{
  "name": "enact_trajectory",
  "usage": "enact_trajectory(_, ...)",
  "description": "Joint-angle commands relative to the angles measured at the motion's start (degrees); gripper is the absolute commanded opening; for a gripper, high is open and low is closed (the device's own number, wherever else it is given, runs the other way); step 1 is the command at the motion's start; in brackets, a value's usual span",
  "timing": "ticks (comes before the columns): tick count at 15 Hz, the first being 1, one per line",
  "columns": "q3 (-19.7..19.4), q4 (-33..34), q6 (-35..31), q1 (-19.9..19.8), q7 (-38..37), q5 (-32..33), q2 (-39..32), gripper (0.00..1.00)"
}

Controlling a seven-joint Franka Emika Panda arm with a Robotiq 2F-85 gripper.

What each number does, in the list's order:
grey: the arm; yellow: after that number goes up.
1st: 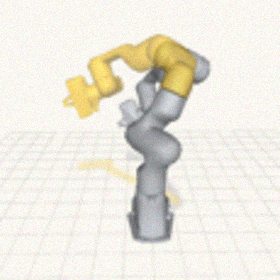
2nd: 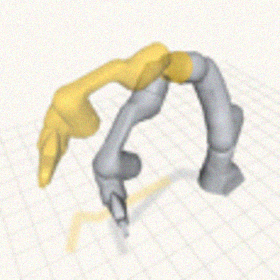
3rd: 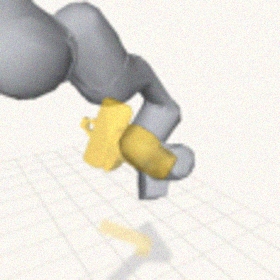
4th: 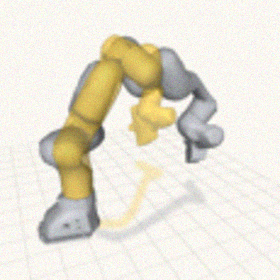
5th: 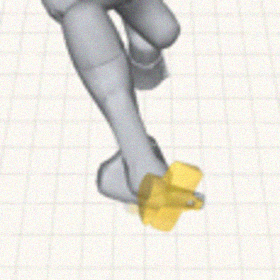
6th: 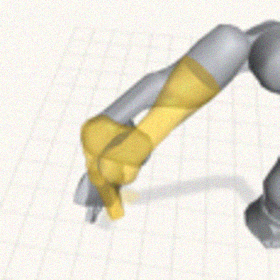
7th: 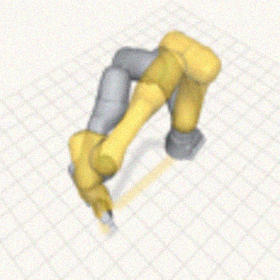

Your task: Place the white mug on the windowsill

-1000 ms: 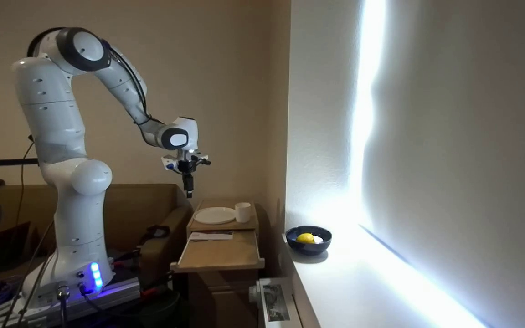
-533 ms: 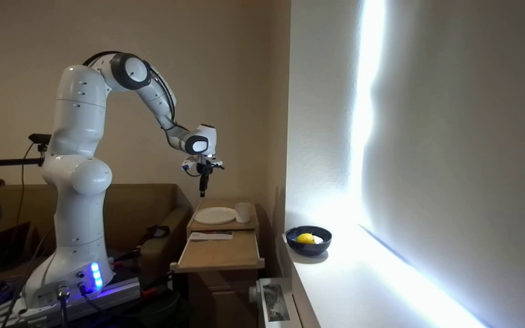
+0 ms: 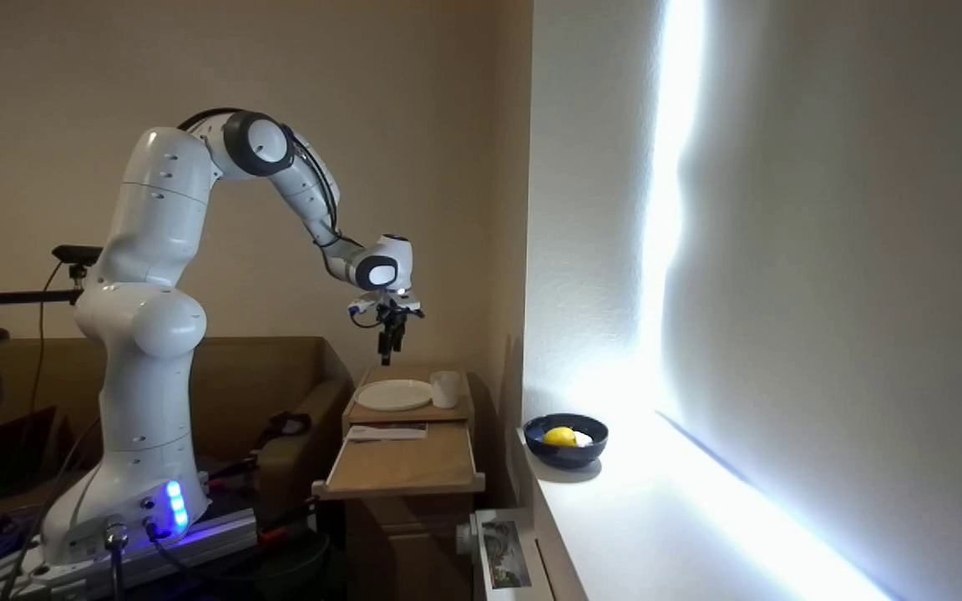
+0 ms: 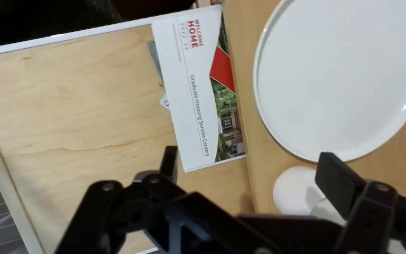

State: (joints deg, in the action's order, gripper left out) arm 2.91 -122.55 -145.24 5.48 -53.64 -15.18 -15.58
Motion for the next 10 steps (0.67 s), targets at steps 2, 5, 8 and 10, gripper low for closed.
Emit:
enact_trajectory(2, -3.1, 9.6, -0.5, 0.3, -10.3, -2.2, -6.2, 1.00)
enact_trajectory(5, -4.9, 12.2, -3.2, 1.6, -20.1, -1.3, -9.7, 1.00)
enact_trajectory(8, -3.8, 10.4, -1.4, 0.3, -16.2, -1.1, -7.6, 1.00)
enact_trajectory(10, -5.2, 11.1, -1.9, 1.5, -18.1, 1.6, -8.9, 1.00)
